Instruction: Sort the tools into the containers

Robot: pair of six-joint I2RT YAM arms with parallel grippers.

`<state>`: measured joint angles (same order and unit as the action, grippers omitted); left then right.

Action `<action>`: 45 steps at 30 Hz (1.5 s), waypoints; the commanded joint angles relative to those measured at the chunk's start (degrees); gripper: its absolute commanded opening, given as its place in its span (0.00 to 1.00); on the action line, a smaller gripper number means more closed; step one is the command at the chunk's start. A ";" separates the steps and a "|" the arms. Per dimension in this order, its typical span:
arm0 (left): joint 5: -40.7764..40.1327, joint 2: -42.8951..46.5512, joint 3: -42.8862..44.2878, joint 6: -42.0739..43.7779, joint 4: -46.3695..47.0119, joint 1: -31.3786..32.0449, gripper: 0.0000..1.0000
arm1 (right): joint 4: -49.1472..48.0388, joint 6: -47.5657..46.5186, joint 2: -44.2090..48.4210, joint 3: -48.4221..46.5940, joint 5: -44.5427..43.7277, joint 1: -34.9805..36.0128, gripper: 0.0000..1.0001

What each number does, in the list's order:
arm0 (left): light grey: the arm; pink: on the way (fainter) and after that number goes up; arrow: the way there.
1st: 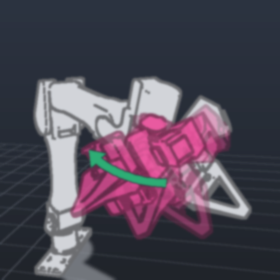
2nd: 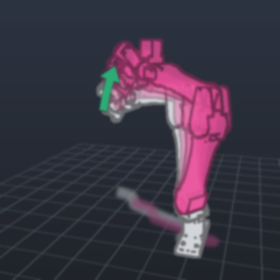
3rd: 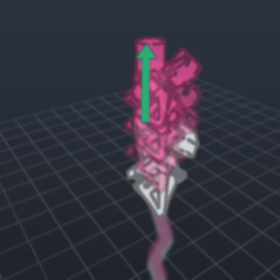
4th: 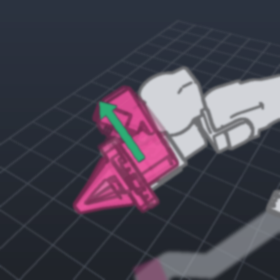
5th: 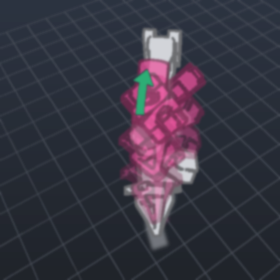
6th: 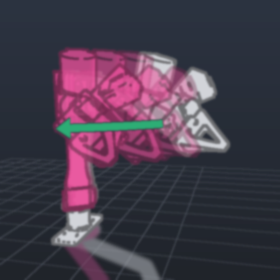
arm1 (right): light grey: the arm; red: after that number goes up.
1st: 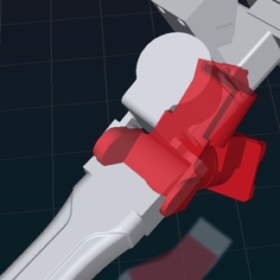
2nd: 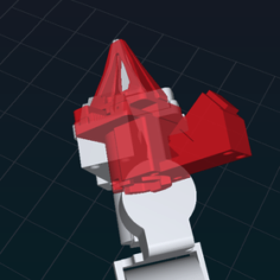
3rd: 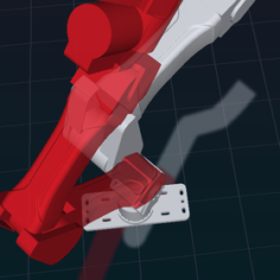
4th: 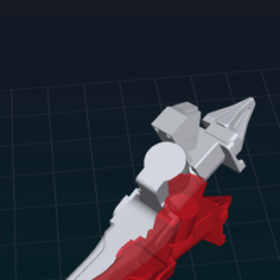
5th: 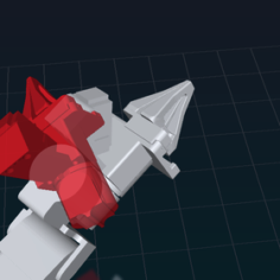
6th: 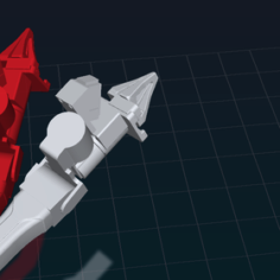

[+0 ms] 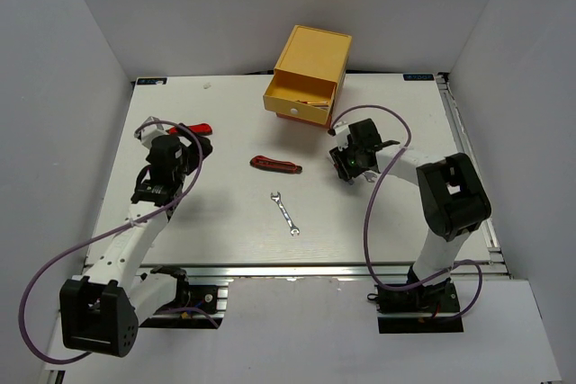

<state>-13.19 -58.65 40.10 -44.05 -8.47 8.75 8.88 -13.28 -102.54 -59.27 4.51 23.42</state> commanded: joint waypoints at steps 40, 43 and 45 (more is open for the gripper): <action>4.14 1.96 -4.94 -1.65 6.19 -0.23 0.95 | 2.98 -6.50 -6.09 -50.94 46.82 -0.30 0.00; 4.05 2.58 -5.29 -1.65 5.92 -0.23 0.95 | 2.37 -7.29 -6.70 -50.86 45.59 -0.65 0.00; 4.05 2.67 -5.38 -1.74 5.83 -0.23 0.95 | 2.37 -7.81 -7.32 -50.86 44.27 -0.92 0.00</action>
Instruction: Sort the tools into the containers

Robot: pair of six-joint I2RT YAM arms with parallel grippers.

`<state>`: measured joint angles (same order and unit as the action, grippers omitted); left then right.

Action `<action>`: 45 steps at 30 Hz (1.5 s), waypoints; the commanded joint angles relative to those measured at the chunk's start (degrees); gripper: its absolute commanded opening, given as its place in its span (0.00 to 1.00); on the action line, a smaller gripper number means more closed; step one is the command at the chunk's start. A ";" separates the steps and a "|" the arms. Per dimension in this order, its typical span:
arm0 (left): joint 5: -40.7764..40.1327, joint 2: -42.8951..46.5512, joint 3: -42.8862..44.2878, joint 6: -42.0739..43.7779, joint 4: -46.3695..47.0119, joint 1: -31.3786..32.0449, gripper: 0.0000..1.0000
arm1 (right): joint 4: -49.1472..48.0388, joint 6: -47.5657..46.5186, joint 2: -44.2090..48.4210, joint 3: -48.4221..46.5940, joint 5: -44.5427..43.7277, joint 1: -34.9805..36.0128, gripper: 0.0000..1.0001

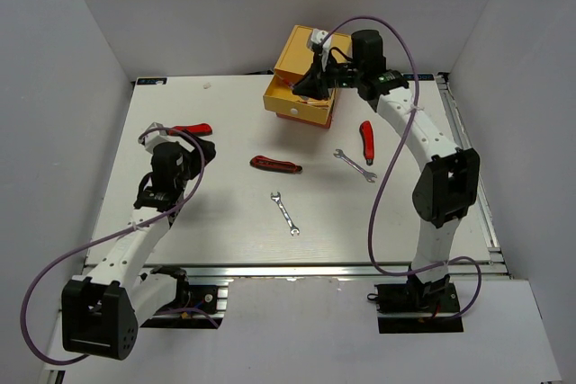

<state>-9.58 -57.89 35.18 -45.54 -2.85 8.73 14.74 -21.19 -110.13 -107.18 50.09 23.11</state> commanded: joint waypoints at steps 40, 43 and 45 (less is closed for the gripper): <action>18.46 -11.72 2.53 -4.91 16.48 -0.21 0.22 | 24.50 -22.69 -0.27 -2.37 -8.08 6.41 0.00; 18.64 -12.16 2.53 -4.91 16.91 -0.12 0.23 | 10.16 -16.09 2.63 7.84 -23.25 9.49 0.00; 18.81 -12.34 2.61 -5.00 16.92 -0.21 0.24 | 3.75 -13.45 3.07 11.45 -31.50 11.50 0.00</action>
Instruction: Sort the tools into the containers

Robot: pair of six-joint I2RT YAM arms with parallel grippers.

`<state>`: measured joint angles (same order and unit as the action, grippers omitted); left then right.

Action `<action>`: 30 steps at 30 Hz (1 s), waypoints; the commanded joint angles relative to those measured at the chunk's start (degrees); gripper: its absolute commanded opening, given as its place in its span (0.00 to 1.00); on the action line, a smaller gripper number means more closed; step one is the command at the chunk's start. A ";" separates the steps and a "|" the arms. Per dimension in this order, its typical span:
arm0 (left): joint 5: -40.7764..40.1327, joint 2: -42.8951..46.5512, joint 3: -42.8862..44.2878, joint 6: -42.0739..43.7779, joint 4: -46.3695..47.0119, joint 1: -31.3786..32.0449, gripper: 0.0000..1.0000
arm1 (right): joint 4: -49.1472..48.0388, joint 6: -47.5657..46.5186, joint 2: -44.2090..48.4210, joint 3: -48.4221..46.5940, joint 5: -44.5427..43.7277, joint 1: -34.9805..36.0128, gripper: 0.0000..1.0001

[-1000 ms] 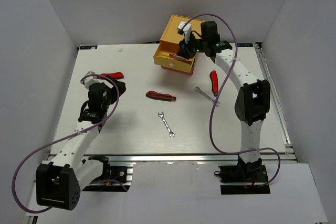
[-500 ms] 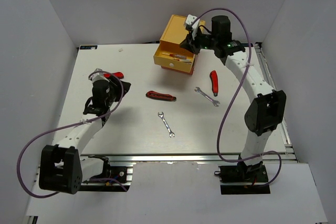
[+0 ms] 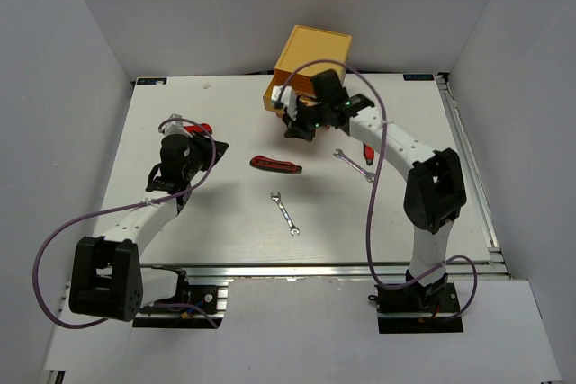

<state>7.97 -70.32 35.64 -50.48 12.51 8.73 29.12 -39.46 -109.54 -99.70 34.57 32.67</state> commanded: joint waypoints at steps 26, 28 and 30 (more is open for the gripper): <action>2.66 -3.24 3.03 -1.55 5.23 -0.21 0.68 | -25.87 1.58 -8.94 -1.64 -44.76 1.00 0.81; 3.37 -4.55 3.56 -2.08 6.12 -0.12 0.68 | -24.92 1.76 -9.12 -2.51 -43.63 0.47 0.88; 3.81 -5.69 3.91 -2.61 7.35 -0.12 0.69 | -24.03 1.41 -9.12 -2.87 -42.14 -0.14 0.89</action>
<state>10.02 -75.61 37.08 -52.07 16.34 8.73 6.98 -37.76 -118.89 -99.26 -7.86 33.98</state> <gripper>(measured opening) 0.683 0.887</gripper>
